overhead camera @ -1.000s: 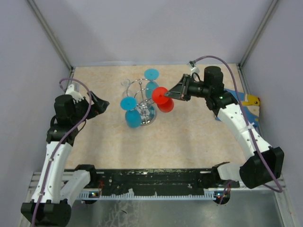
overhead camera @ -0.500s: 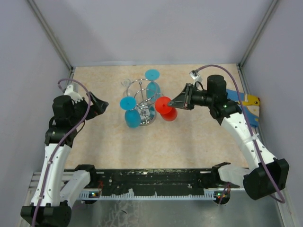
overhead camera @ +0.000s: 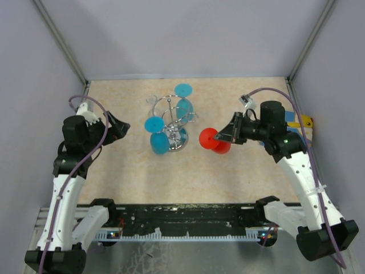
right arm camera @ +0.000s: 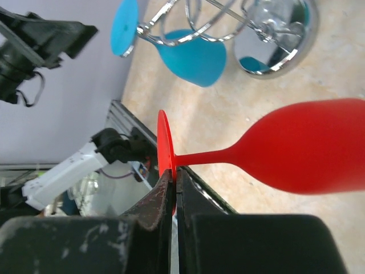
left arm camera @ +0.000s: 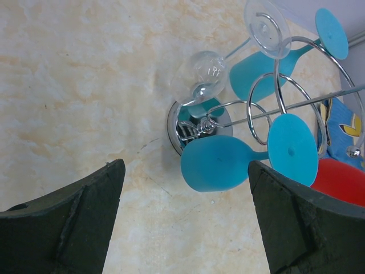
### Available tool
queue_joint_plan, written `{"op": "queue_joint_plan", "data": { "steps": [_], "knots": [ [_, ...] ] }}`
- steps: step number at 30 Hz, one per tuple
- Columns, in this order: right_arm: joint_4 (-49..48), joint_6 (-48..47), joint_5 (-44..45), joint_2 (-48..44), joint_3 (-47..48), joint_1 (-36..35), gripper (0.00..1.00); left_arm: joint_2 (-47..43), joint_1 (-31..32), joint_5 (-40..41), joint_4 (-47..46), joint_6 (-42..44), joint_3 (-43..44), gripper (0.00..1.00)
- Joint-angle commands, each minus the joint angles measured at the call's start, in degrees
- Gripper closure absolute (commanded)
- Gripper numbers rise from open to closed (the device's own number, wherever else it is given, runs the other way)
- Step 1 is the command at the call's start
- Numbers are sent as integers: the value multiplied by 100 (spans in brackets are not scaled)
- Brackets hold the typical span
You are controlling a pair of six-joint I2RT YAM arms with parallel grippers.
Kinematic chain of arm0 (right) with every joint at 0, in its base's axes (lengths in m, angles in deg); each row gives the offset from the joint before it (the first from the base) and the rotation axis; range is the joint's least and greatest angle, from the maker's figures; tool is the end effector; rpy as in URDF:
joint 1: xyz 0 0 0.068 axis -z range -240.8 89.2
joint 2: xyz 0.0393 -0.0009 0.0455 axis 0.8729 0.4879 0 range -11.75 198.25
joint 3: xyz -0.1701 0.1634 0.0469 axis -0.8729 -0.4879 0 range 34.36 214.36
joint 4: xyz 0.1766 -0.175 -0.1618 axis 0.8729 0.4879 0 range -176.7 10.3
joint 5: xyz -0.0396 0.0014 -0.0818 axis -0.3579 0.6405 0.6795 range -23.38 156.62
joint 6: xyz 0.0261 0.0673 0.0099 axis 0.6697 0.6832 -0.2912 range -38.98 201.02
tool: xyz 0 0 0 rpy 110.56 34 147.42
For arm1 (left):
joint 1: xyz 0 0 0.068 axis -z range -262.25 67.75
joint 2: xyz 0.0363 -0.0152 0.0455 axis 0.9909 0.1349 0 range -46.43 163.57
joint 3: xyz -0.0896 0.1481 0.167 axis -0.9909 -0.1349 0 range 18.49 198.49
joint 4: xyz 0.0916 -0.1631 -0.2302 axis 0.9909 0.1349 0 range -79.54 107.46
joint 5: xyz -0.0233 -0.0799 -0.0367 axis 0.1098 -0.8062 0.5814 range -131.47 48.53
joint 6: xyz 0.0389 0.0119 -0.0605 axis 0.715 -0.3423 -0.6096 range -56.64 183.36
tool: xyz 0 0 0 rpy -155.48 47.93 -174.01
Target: Take the wine glass off the wine glass rack
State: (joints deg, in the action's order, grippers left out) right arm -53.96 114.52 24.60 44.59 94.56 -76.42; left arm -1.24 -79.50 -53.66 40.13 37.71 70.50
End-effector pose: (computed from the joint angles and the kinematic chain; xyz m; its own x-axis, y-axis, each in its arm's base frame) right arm 0.2529 0.1128 0.3268 -0.8098 0.1993 -0.5519 -0.3810 0.5367 0.7529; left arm 0.2526 -0.0249 0.3184 -0.4539 -0.4019 -0.7953 0.0495 0.8798 -0.4728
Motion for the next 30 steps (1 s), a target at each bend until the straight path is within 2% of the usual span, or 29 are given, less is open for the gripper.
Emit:
{"op": "queue_joint_plan", "data": {
  "steps": [1, 4, 10, 15, 19, 23, 28, 30],
  "knots": [
    [991, -769, 631, -330, 576, -7, 100, -104, -18, -27, 62, 51, 310, 5],
    [1536, -1077, 1591, -383, 1021, -475, 100, -114, -15, -33, 136, 66, 481, 5],
    [2616, -1120, 4430, -270, 1970, -1850, 100, -40, -10, -82, 320, 95, 978, 6],
    [3273, -844, 6649, 413, 2370, -3334, 100, 186, -10, -233, 355, 111, 1614, 7],
    [4476, -287, 8928, 1216, 3275, -4417, 100, 557, -10, -372, 573, 243, 2432, 8],
    [5274, -15, 9995, 1997, 3856, -5166, 100, 1003, -6, -666, 665, 420, 3210, 8],
    [5306, -526, 10962, 2777, 4096, -6106, 100, 1605, -8, -1478, 771, 677, 3996, 7],
    [5305, -780, 11286, 3057, 4257, -6437, 100, 1764, -7, -1574, 749, 727, 4163, 5]
  ]
}}
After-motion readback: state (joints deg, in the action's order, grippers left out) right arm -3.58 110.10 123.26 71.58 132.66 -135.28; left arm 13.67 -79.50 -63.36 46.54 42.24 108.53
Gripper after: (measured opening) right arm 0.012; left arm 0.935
